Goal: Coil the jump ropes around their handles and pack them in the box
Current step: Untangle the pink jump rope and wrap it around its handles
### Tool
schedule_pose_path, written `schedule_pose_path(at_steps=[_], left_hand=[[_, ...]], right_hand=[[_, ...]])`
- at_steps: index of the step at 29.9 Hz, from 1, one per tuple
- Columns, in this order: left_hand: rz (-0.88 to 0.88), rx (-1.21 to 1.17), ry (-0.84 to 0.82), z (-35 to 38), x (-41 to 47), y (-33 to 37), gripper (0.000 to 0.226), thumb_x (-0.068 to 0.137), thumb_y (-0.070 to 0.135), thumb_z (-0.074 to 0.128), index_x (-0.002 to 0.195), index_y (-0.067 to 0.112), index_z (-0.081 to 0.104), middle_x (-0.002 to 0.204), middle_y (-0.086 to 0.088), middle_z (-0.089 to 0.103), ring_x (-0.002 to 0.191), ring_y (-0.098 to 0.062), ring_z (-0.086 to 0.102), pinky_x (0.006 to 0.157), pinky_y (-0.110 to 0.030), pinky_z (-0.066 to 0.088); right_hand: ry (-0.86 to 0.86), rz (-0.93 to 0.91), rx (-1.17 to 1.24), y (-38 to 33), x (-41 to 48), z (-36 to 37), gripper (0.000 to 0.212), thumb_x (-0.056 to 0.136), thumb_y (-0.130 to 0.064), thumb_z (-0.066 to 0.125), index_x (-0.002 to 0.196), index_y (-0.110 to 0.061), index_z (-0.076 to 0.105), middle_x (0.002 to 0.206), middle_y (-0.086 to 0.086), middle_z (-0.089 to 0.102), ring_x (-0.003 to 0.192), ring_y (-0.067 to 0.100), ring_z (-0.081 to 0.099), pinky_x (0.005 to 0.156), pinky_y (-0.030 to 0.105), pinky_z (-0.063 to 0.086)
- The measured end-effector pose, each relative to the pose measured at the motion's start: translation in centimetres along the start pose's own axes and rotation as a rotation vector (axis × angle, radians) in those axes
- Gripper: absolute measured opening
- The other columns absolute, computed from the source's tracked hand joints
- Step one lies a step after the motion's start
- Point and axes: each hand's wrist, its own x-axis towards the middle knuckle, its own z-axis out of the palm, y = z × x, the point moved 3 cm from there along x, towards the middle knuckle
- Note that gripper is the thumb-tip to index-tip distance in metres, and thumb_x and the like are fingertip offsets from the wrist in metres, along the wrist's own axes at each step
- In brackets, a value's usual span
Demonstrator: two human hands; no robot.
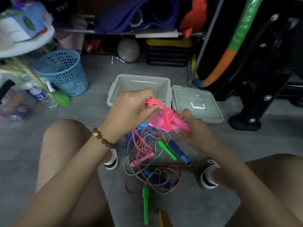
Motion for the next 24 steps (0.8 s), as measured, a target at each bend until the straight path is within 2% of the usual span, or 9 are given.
schedule_pose_path(at_steps=[4, 7, 11, 13, 17, 20, 24], left_hand=[[0.006, 0.096, -0.034, 0.8, 0.0, 0.0, 0.04, 0.076, 0.049, 0.064, 0.064, 0.012, 0.054, 0.052, 0.017, 0.03, 0.056, -0.003, 0.034, 0.049, -0.023, 0.034], [-0.02, 0.138, -0.087, 1.4, 0.1, -0.6, 0.042, 0.073, 0.055, 0.063, 0.065, 0.015, 0.055, 0.052, 0.015, 0.037, 0.058, -0.001, 0.036, 0.05, -0.022, 0.03], [-0.143, 0.16, -0.141, 1.9, 0.2, -1.9, 0.037, 0.071, 0.052, 0.071, 0.067, 0.019, 0.055, 0.048, 0.017, 0.037, 0.056, -0.003, 0.036, 0.052, -0.023, 0.024], [-0.228, 0.151, -0.165, 2.1, 0.2, -2.6, 0.035, 0.07, 0.051, 0.073, 0.068, 0.02, 0.055, 0.049, 0.015, 0.041, 0.054, -0.005, 0.039, 0.054, -0.023, 0.026], [-0.365, 0.071, -0.159, 1.9, 0.2, -3.5, 0.036, 0.068, 0.049, 0.075, 0.064, 0.021, 0.053, 0.051, 0.009, 0.045, 0.054, -0.001, 0.045, 0.054, -0.014, 0.031], [-0.394, 0.081, -0.156, 1.6, 0.2, -3.8, 0.039, 0.067, 0.05, 0.076, 0.064, 0.018, 0.053, 0.05, 0.007, 0.044, 0.053, -0.002, 0.043, 0.052, -0.015, 0.029], [-0.371, 0.026, -0.119, 1.1, 0.5, -3.6, 0.041, 0.063, 0.054, 0.074, 0.065, 0.018, 0.054, 0.05, 0.006, 0.042, 0.051, -0.008, 0.037, 0.052, -0.02, 0.028]], right_hand=[[-0.172, -0.106, -0.214, -2.0, -0.9, 0.8, 0.034, 0.089, -0.031, 0.061, 0.116, -0.024, 0.042, 0.105, 0.004, 0.064, 0.099, 0.028, 0.058, 0.075, 0.036, 0.046], [-0.232, -0.188, -0.249, -2.3, -1.2, 1.0, 0.045, 0.087, -0.033, 0.061, 0.128, -0.031, 0.041, 0.107, 0.005, 0.066, 0.101, 0.029, 0.059, 0.079, 0.039, 0.047], [-0.276, -0.236, -0.191, -2.1, -1.4, 1.0, 0.036, 0.084, -0.034, 0.063, 0.108, -0.037, 0.037, 0.098, 0.002, 0.067, 0.094, 0.029, 0.06, 0.078, 0.043, 0.049], [-0.295, -0.224, -0.113, -2.0, -1.5, 0.5, 0.037, 0.082, -0.033, 0.065, 0.102, -0.041, 0.035, 0.093, -0.003, 0.065, 0.089, 0.026, 0.06, 0.077, 0.043, 0.048], [-0.303, -0.212, 0.029, -1.6, -1.5, -0.7, 0.03, 0.078, -0.033, 0.066, 0.095, -0.036, 0.041, 0.088, -0.004, 0.063, 0.082, 0.021, 0.058, 0.074, 0.046, 0.048], [-0.305, -0.23, 0.053, -1.6, -1.4, -0.9, 0.032, 0.079, -0.025, 0.068, 0.091, -0.039, 0.042, 0.085, -0.006, 0.062, 0.079, 0.019, 0.058, 0.073, 0.046, 0.048], [-0.283, -0.21, 0.029, -1.5, -1.1, -0.7, 0.034, 0.081, -0.021, 0.068, 0.09, -0.039, 0.042, 0.092, -0.006, 0.063, 0.085, 0.02, 0.059, 0.077, 0.042, 0.048]])
